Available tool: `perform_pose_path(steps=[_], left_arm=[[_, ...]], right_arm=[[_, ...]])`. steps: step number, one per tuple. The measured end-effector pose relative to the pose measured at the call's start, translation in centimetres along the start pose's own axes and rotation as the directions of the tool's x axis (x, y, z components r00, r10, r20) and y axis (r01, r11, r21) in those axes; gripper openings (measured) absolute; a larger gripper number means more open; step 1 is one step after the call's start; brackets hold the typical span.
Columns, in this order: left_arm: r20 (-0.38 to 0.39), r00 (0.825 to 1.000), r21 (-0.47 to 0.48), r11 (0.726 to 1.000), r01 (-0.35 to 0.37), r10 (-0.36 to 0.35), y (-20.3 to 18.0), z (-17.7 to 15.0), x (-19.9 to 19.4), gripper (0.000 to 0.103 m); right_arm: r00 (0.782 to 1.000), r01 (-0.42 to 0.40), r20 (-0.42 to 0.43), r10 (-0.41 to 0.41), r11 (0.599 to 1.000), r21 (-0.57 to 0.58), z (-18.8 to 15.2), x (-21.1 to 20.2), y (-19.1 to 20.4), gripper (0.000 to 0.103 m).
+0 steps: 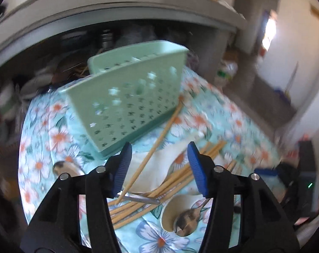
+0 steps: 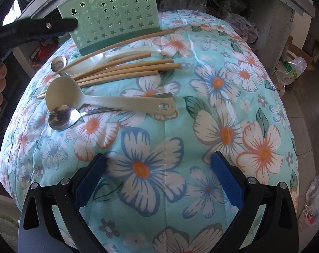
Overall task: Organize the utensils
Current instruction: 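Grasp a metal spoon by its handle with the left tool and lift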
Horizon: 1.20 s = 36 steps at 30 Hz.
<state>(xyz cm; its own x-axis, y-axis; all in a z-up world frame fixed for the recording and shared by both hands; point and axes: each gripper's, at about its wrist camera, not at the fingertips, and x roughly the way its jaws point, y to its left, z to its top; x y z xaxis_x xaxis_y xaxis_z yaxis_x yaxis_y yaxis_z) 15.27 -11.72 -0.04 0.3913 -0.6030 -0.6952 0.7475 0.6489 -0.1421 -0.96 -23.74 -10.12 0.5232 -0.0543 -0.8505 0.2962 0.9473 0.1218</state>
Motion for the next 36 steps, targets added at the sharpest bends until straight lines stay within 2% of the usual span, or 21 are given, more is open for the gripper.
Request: perform_pose_path(steps=[2, 4, 6, 11, 12, 17, 22, 24, 25, 27, 29, 30, 31, 33, 34, 36], left_arm=[[0.024, 0.999, -0.102, 0.994, -0.030, 0.032, 1.9, -0.2, -0.8, 0.054], [0.033, 0.997, -0.205, 0.977, -0.056, 0.064, 4.2, -0.7, -1.5, 0.054], [0.015, 0.993, -0.315, 0.944, -0.103, 0.114, 6.9, -1.5, -1.8, 0.054], [-0.075, 0.977, -0.473, 0.856, -0.210, 0.198, 12.2, -3.0, -1.6, 0.051], [-0.081, 0.976, -0.493, 0.843, -0.215, 0.201, 12.9, -3.3, -1.7, 0.051], [-0.089, 0.976, -0.530, 0.821, -0.214, 0.198, 15.0, -4.2, -1.6, 0.051], [-0.124, 0.984, -0.615, 0.769, -0.176, 0.126, 17.6, -4.5, 0.5, 0.043], [-0.134, 0.984, -0.646, 0.743, -0.174, 0.114, 18.1, -4.7, 0.7, 0.042], [-0.126, 0.984, -0.651, 0.739, -0.176, 0.123, 18.1, -4.8, 0.5, 0.041], [-0.111, 0.982, -0.627, 0.756, -0.190, 0.154, 17.1, -4.9, -0.5, 0.041], [-0.073, 0.988, -0.577, 0.802, -0.155, 0.138, 15.0, -5.1, -1.9, 0.041], [-0.055, 0.992, -0.538, 0.833, -0.127, 0.116, 13.5, -5.2, -2.6, 0.041], [-0.047, 0.996, -0.489, 0.868, -0.084, 0.069, 11.7, -5.5, -3.1, 0.041], [-0.056, 0.998, -0.419, 0.908, -0.003, -0.023, 8.6, -6.1, -3.5, 0.042], [-0.076, 0.994, -0.394, 0.918, 0.048, -0.085, 6.8, -6.8, -3.5, 0.041], [-0.123, 0.977, -0.386, 0.915, 0.117, -0.177, 4.3, -8.1, -2.9, 0.042]], right_arm=[[1.000, -0.002, 0.000, 0.002, 1.000, -0.004, 0.0, 0.0, 0.0, 0.097], [1.000, -0.006, 0.002, 0.006, 1.000, -0.006, 0.0, 0.0, 0.0, 0.097], [1.000, -0.010, 0.002, 0.010, 1.000, -0.005, 0.0, 0.0, -0.1, 0.097], [1.000, -0.005, -0.002, 0.005, 1.000, -0.009, 0.0, 0.0, 0.0, 0.097], [1.000, -0.005, 0.003, 0.005, 1.000, -0.009, 0.0, 0.0, 0.0, 0.097], [1.000, -0.010, 0.026, 0.010, 1.000, 0.000, -0.2, -0.1, -0.1, 0.097], [0.999, -0.018, 0.028, 0.017, 1.000, 0.024, -0.1, -0.2, -0.3, 0.097], [0.999, -0.015, 0.029, 0.014, 0.999, 0.028, -0.1, -0.1, -0.3, 0.097], [0.999, -0.014, 0.029, 0.013, 0.999, 0.029, -0.1, -0.1, -0.2, 0.097], [1.000, -0.012, 0.028, 0.011, 1.000, 0.028, -0.1, -0.1, -0.2, 0.097], [1.000, -0.015, 0.026, 0.014, 1.000, 0.027, 0.0, -0.1, -0.3, 0.097], [1.000, -0.018, 0.025, 0.017, 0.999, 0.028, 0.0, -0.1, -0.3, 0.097], [1.000, -0.020, 0.024, 0.019, 0.999, 0.028, 0.0, -0.1, -0.4, 0.097], [1.000, -0.025, 0.020, 0.024, 0.999, 0.031, 0.1, -0.1, -0.5, 0.097], [0.999, -0.028, 0.019, 0.027, 0.999, 0.035, 0.1, 0.0, -0.5, 0.097], [0.999, -0.033, 0.019, 0.032, 0.998, 0.045, 0.3, 0.0, -0.7, 0.097]])
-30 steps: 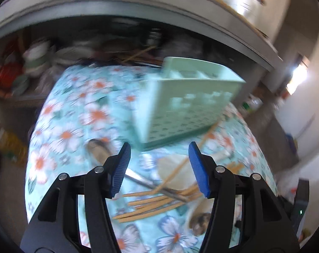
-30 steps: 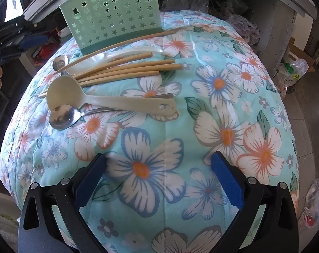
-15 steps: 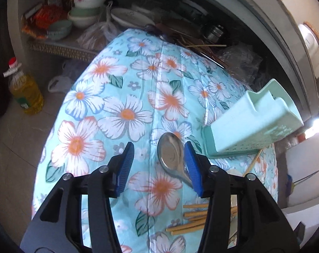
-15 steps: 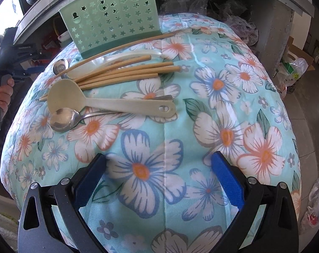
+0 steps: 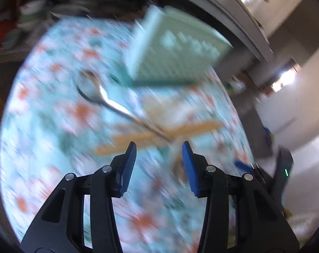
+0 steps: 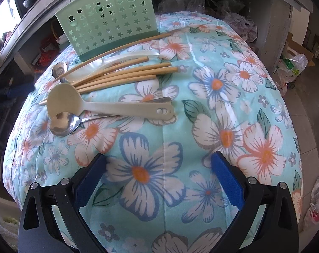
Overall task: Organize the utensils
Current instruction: 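Grasp a metal spoon by its handle with the left tool and lift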
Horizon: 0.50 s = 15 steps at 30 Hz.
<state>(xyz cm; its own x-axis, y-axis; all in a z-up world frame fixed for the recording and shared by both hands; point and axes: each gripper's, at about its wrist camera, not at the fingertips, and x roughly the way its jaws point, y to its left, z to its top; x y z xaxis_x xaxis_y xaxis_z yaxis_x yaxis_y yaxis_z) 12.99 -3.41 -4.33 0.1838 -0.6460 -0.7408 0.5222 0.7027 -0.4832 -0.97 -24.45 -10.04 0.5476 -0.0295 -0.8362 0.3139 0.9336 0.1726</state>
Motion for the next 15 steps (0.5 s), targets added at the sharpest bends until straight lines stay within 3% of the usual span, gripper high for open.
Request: perform_pose_path(steps=[2, 5, 8, 13, 15], left_arm=[[-0.051, 0.998, -0.016, 0.999, 0.046, -0.047, -1.0, -1.7, 1.4, 0.042], [-0.095, 0.994, -0.070, 0.997, 0.038, -0.045, -1.1, -2.9, 3.7, 0.041], [-0.077, 0.996, -0.127, 0.991, 0.037, -0.047, -0.8, -3.5, 4.6, 0.039], [-0.078, 0.997, -0.165, 0.986, -0.008, -0.005, -0.7, -3.4, 5.6, 0.009], [-0.096, 0.995, -0.178, 0.984, -0.007, -0.011, -0.6, -3.6, 5.5, 0.007]], right_arm=[[1.000, -0.003, 0.002, 0.003, 1.000, 0.003, 0.0, 0.0, 0.0, 0.097], [1.000, -0.002, 0.005, 0.002, 1.000, 0.002, 0.0, 0.0, 0.0, 0.097], [1.000, -0.003, 0.012, 0.003, 1.000, 0.008, -0.1, 0.0, 0.0, 0.097], [1.000, -0.001, 0.026, 0.001, 1.000, 0.015, -0.2, -0.1, 0.0, 0.097], [1.000, -0.005, 0.028, 0.005, 1.000, 0.018, -0.2, -0.1, 0.0, 0.097]])
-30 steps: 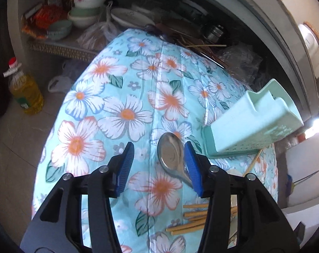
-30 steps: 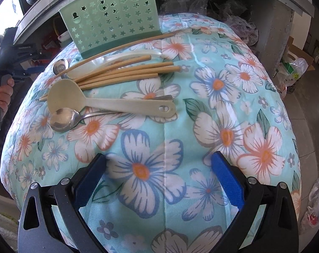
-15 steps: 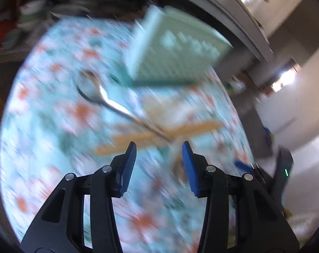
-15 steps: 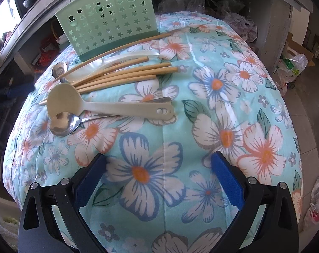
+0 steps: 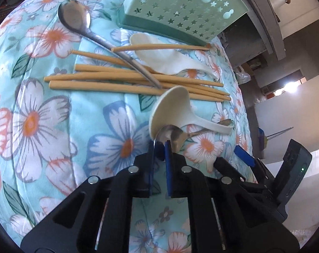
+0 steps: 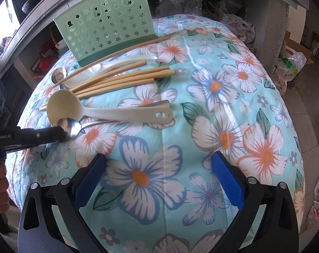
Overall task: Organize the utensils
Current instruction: 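Grasp a metal spoon by its handle with the left tool and lift, then carry the metal spoon toward the holder with the left tool while the right tool grasps a cream spoon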
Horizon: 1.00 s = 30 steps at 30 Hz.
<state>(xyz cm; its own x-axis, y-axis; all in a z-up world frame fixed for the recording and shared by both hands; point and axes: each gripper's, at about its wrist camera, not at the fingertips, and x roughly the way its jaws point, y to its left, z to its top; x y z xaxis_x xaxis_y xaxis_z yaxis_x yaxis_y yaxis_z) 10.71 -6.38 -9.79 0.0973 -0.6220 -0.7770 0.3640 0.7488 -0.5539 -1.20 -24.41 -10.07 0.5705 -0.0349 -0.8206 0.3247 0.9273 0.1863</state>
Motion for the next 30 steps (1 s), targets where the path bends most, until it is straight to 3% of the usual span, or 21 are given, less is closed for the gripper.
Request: perform_pose_path(steps=[5, 9, 11, 16, 23, 30], left_arm=[[-0.024, 0.999, -0.060, 0.997, 0.039, -0.040, 1.2, -0.9, -2.6, 0.003], [-0.014, 1.000, -0.104, 0.995, -0.005, 0.004, 3.6, -1.7, -4.8, 0.003], [-0.015, 1.000, -0.125, 0.992, -0.008, 0.007, 4.7, -1.9, -5.0, 0.005], [0.010, 0.998, -0.197, 0.978, 0.069, -0.068, 5.9, -1.7, -4.4, 0.015], [0.045, 0.999, -0.173, 0.985, 0.018, -0.010, 5.1, -1.7, -3.1, 0.010], [0.103, 0.994, -0.132, 0.990, 0.049, -0.036, 4.3, -2.0, -5.6, 0.003]], right_arm=[[1.000, -0.014, 0.001, 0.014, 1.000, 0.000, 0.0, -0.2, -0.2, 0.097], [1.000, -0.015, 0.007, 0.015, 1.000, -0.003, -0.1, -0.2, -0.2, 0.097], [1.000, -0.013, 0.010, 0.013, 1.000, -0.007, -0.1, -0.2, -0.1, 0.097], [1.000, -0.012, 0.014, 0.012, 1.000, -0.007, -0.1, -0.2, -0.1, 0.097], [0.999, -0.005, 0.038, 0.005, 1.000, -0.020, -0.4, -0.2, 0.1, 0.097], [0.999, -0.019, 0.033, 0.020, 0.999, -0.045, 0.1, -0.8, -0.1, 0.097]])
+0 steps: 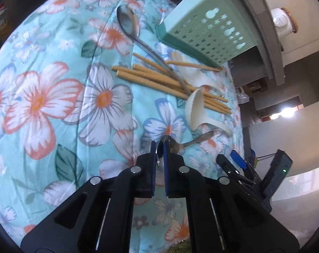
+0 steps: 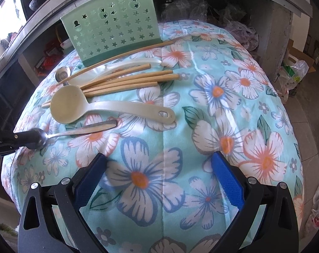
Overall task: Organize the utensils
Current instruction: 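Carry the metal spoon toward the holder with the left tool while the right tool grasps a cream spoon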
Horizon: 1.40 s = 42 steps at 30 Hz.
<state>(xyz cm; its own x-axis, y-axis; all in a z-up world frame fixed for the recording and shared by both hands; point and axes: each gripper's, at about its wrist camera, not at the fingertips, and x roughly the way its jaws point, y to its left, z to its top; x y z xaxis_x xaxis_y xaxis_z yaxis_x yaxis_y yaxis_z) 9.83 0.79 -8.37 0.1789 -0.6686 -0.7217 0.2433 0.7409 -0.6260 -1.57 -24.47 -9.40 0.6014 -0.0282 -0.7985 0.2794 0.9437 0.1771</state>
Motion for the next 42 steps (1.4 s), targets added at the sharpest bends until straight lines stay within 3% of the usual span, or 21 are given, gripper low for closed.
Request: perform_pose_path(steps=[4, 9, 13, 17, 23, 27, 32, 37, 42], left_arm=[[0.054, 0.998, 0.043, 0.999, -0.010, 0.008, -0.2, 0.4, -3.8, 0.001], [0.114, 0.992, 0.061, 0.996, -0.057, 0.050, 0.8, 0.7, -8.7, 0.001], [0.173, 0.981, 0.036, 0.995, -0.096, 0.089, 2.5, 0.6, -12.4, 0.001], [0.276, 0.955, -0.004, 0.994, -0.113, 0.110, 3.9, 0.8, -15.6, 0.001], [0.327, 0.938, -0.030, 0.993, -0.113, 0.116, 4.6, 1.4, -16.3, 0.001], [0.322, 0.939, -0.032, 0.993, -0.114, 0.118, 4.8, 1.8, -15.7, 0.001], [0.333, 0.934, -0.031, 0.991, -0.127, 0.130, 4.9, 2.1, -15.6, 0.001], [0.350, 0.926, -0.035, 0.990, -0.139, 0.143, 4.8, 2.3, -16.0, 0.001], [0.362, 0.919, -0.032, 0.987, -0.158, 0.159, 4.4, 2.3, -16.1, 0.001]], right_arm=[[0.995, -0.012, 0.104, 0.013, 1.000, -0.007, 1.1, -2.4, -0.3, 0.097], [0.973, -0.027, 0.227, 0.049, 0.994, -0.102, 2.8, -4.6, 1.7, 0.097], [0.966, -0.031, 0.240, 0.098, 0.963, -0.267, 3.6, -4.1, 6.4, 0.095], [0.971, -0.008, 0.214, 0.109, 0.905, -0.426, 2.9, -2.2, 11.7, 0.090], [0.973, 0.151, 0.231, -0.021, 0.814, -0.561, 1.8, 1.0, 16.7, 0.079], [0.954, 0.269, 0.274, -0.119, 0.738, -0.619, 1.0, 3.0, 18.8, 0.072], [0.935, 0.342, 0.308, -0.177, 0.685, -0.643, 0.0, 3.7, 20.1, 0.059], [0.941, 0.331, 0.283, -0.187, 0.691, -0.642, -0.2, 4.1, 20.5, 0.046], [0.958, 0.278, 0.234, -0.164, 0.734, -0.620, 0.1, 4.1, 19.9, 0.028]])
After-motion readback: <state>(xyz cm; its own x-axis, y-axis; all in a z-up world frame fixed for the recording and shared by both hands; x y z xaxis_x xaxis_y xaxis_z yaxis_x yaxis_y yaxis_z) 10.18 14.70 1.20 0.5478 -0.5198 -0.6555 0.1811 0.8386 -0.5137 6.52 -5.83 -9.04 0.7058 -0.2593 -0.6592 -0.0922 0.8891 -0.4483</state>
